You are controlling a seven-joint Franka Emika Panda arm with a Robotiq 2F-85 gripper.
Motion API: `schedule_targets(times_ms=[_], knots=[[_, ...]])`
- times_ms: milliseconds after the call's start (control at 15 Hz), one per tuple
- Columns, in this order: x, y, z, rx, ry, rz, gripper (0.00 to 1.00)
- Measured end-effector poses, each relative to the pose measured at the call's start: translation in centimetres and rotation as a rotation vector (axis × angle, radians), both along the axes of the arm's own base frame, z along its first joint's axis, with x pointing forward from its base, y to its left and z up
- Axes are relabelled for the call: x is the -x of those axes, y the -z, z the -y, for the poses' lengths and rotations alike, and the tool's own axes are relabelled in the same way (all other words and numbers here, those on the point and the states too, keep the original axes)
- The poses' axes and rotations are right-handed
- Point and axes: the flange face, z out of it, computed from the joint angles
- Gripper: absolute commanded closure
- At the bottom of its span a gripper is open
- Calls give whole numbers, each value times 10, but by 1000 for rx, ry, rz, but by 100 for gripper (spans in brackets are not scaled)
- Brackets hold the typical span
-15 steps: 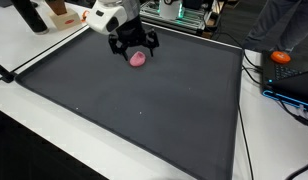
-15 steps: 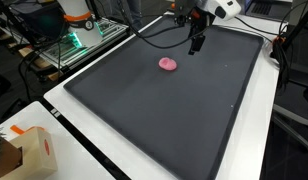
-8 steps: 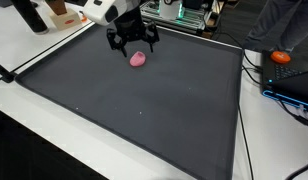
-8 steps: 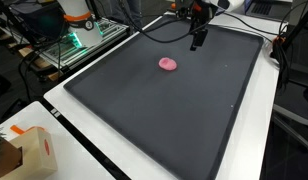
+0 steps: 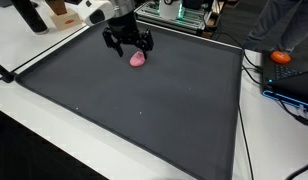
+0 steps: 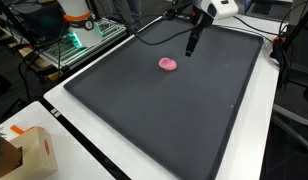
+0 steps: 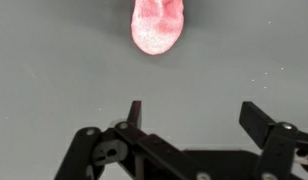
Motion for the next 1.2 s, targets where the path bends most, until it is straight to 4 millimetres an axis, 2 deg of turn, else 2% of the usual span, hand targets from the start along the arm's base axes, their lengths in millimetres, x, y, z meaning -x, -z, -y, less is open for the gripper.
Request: schedule_targets(times_ms=[333,800,1200], knots=[[13,19,23,56,271,-49,0],[37,39,28,80,634,-136,0],[55,52,42,63,900,-196,0]])
